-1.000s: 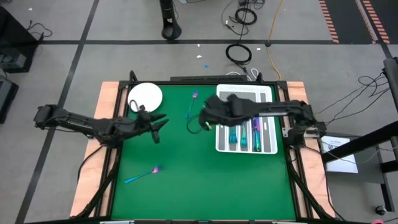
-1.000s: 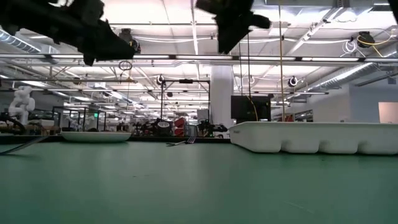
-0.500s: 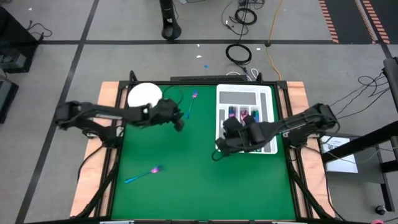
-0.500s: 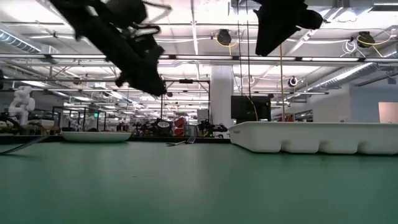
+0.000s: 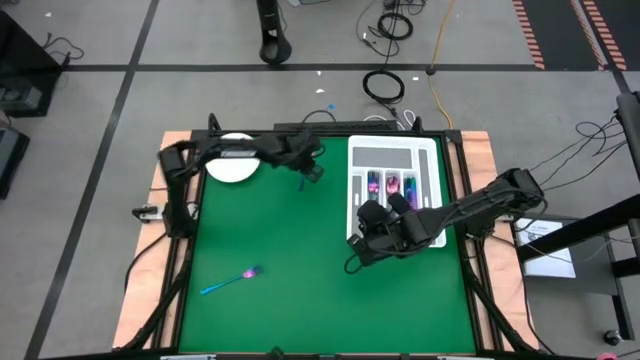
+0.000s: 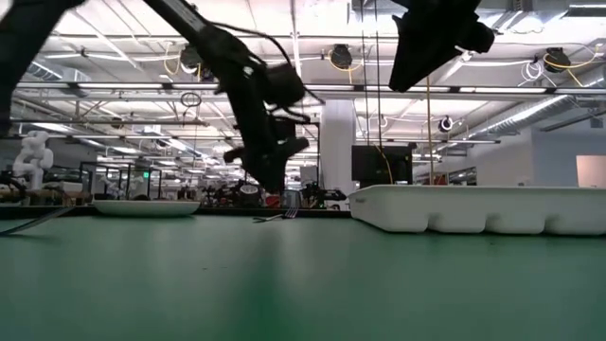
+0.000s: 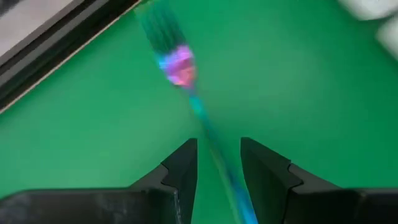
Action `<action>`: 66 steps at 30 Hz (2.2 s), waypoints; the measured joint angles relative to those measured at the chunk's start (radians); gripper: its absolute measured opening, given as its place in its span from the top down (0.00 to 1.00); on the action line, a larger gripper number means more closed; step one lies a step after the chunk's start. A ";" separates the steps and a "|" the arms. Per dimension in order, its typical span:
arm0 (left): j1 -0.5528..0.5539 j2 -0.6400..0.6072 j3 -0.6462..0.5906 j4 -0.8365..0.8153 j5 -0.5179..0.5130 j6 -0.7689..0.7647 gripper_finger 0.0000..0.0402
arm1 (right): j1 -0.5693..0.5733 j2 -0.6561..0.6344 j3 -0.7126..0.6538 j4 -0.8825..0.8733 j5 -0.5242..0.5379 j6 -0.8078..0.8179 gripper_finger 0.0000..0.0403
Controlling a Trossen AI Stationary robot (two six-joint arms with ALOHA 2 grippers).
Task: Sort silverware
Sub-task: Put the blue fork into the white cutlery tray
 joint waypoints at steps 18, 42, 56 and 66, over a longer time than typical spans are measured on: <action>0.136 0.239 0.239 -0.159 0.199 0.037 0.69 | 0.055 -0.005 0.000 -0.113 -0.012 -0.014 0.83; 0.159 0.237 0.236 -0.212 0.256 0.133 0.98 | 0.068 -0.036 0.000 -0.114 0.021 0.031 0.83; 0.098 0.044 0.231 -0.164 0.308 0.243 0.99 | 0.164 -0.040 0.000 -0.197 0.041 0.118 0.83; -0.082 -0.241 0.138 0.092 0.345 0.276 1.00 | 0.198 -0.041 0.000 -0.086 0.043 0.141 0.83</action>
